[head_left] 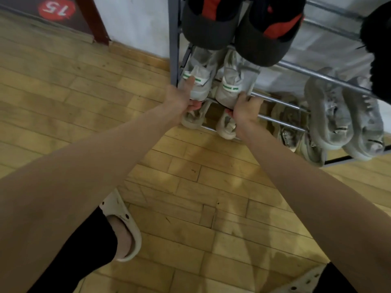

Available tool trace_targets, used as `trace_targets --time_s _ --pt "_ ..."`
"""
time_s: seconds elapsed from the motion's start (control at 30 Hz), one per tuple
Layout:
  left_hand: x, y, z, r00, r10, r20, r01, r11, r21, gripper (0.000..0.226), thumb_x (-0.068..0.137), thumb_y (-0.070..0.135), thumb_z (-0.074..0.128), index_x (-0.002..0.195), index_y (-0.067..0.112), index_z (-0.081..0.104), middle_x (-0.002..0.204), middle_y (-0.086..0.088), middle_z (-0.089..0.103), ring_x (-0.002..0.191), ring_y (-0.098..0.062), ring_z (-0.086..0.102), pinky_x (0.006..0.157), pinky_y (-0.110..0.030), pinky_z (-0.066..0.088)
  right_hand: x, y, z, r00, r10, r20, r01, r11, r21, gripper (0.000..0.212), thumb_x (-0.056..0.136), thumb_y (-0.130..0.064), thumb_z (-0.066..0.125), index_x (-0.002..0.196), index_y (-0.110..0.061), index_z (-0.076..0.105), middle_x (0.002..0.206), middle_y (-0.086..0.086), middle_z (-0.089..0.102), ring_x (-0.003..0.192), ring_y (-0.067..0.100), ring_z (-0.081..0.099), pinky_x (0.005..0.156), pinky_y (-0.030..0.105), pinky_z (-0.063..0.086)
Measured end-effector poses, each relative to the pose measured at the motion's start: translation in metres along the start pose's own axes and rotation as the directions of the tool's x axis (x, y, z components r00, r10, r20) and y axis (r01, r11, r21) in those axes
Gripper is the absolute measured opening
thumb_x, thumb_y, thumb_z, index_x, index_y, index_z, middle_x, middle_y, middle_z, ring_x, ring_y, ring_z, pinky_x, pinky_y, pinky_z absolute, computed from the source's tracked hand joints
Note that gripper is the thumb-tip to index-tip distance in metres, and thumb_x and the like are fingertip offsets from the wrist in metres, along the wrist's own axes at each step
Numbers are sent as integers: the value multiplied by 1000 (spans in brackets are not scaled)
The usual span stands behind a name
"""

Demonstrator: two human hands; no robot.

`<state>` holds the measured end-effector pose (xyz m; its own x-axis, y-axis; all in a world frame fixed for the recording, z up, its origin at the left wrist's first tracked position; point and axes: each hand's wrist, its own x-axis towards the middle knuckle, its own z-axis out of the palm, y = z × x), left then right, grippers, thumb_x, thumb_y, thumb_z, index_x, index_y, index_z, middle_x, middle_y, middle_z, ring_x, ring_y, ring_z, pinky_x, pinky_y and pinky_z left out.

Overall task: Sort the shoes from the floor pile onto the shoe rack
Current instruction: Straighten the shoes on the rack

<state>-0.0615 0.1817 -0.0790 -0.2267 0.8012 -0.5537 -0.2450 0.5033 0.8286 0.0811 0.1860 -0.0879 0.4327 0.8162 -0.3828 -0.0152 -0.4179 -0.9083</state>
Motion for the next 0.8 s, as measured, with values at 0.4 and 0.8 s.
trace_targets --time_s 0.4,0.8 --pt "4 1 15 999 23 31 -20 995 -94 62 92 35 62 138 5 33 108 -21 67 81 -27 73 64 -32 61 14 4 9 997 -8 -76 -9 978 -210 31 101 -32 41 115 -5 48 119 13 47 88 26 62 70 40 61" --pt "31 -64 -24 985 138 -105 -91 928 361 39 101 30 39 80 5 60 75 -12 63 60 -20 60 62 -34 55 -14 93 -49 868 -398 298 495 644 -583 23 93 -9 49 115 -3 48 119 14 48 81 10 48 60 11 40"
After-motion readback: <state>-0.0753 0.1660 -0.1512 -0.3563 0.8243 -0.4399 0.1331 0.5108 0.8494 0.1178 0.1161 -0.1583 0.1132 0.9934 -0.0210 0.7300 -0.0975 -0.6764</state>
